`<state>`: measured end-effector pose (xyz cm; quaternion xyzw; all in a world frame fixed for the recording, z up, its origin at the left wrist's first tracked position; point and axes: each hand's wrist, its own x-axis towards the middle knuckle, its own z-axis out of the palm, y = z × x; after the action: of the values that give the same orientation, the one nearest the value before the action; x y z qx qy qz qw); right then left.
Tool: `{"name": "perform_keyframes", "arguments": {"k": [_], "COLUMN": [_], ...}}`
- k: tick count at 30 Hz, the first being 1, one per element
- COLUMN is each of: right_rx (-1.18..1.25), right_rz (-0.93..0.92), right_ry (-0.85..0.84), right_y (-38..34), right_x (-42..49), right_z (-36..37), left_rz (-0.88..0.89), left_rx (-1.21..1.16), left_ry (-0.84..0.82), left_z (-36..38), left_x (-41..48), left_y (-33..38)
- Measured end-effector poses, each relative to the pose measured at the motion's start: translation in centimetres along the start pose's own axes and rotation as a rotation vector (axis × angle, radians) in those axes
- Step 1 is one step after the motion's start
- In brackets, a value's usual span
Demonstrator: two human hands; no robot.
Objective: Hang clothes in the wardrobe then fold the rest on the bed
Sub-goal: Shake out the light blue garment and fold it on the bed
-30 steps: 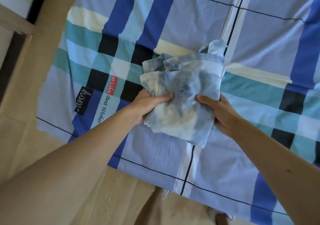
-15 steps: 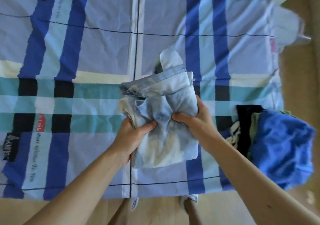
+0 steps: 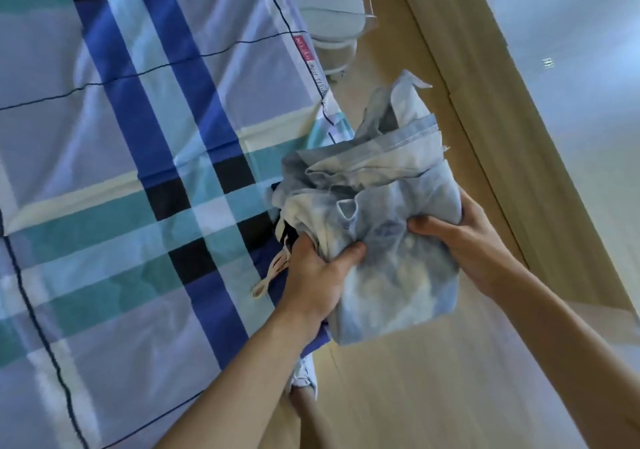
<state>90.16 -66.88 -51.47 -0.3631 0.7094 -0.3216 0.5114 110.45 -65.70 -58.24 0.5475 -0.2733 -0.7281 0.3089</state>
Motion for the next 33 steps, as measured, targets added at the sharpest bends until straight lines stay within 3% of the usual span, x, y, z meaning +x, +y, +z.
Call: {"name": "perform_keyframes", "arguments": {"k": [7,10,12,14,16,18,21,26,33], "right_rx": [-0.388,-0.481,-0.560,-0.632,-0.705,-0.819,-0.966,-0.950,-0.905], "right_rz": [0.022,-0.128,-0.258,-0.300,-0.309,-0.326,-0.422,-0.487,-0.532], "right_ry": [0.162,0.175,0.141,0.088,0.043,0.014,-0.025,-0.135,-0.114], "right_y": [10.5,11.0,11.3,11.5,11.6,11.5,11.9,14.8,18.3], "right_x": [4.3,4.5,4.5,4.5,4.7,4.9,5.3,6.9,8.8], "right_z": [0.7,1.3,1.3,1.2,0.7,0.1,-0.1,1.2,2.8], "left_rz": [-0.076,0.146,0.496,0.852,0.979,0.863,0.665,0.534,0.412], "left_rx": [0.331,0.597,0.929,1.156,1.328,1.524,1.758,1.857,1.920], "left_ry": [0.335,0.528,0.624,0.411,0.050,-0.177,-0.281,-0.226,-0.167], "left_z": [0.2,1.5,2.4,3.6,4.1,3.3,1.5,-0.2,-0.6], "left_x": [5.9,5.1,3.6,2.8,3.8,5.6,8.0,9.1,10.6], "left_y": [-4.6,-3.1,-1.6,-0.3,-0.4,-1.7,-3.2,-6.2,-8.7]}}
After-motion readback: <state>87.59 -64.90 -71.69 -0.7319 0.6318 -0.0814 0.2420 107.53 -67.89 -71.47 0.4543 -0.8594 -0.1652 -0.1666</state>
